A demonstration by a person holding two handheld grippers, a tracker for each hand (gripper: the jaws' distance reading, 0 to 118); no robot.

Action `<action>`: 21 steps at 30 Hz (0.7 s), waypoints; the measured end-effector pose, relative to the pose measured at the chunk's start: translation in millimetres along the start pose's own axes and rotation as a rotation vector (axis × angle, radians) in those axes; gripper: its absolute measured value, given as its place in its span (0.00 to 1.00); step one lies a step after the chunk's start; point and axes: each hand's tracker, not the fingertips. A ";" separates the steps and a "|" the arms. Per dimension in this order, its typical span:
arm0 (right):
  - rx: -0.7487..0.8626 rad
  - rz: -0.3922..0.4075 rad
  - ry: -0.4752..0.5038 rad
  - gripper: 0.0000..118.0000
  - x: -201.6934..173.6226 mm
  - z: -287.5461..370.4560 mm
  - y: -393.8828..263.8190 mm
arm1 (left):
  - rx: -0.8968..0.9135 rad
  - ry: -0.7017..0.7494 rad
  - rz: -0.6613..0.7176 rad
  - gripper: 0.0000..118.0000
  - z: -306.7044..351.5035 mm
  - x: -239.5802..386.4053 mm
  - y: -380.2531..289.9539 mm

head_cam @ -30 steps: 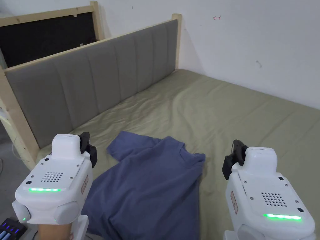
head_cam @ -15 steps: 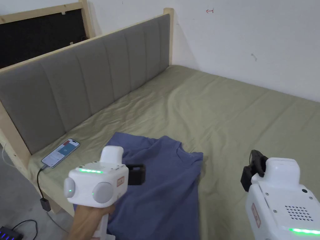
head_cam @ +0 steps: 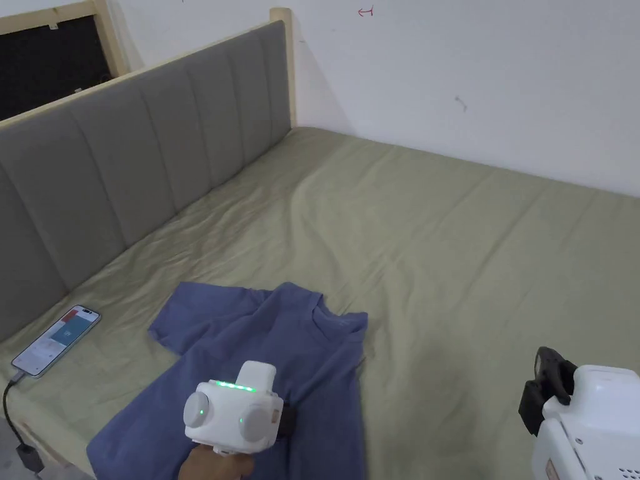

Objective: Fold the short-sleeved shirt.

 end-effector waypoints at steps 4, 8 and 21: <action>-0.013 -0.022 -0.017 0.00 10.5 -1.2 -5.3 | 0.009 -0.003 -0.053 0.01 13.4 9.1 3.9; -0.009 -0.040 -0.027 0.00 20.4 6.3 -3.6 | 0.010 -0.043 0.026 0.01 19.9 0.5 2.7; 0.083 -0.063 -0.106 0.00 69.9 55.1 14.7 | 0.354 -0.393 0.113 0.01 176.6 38.1 79.8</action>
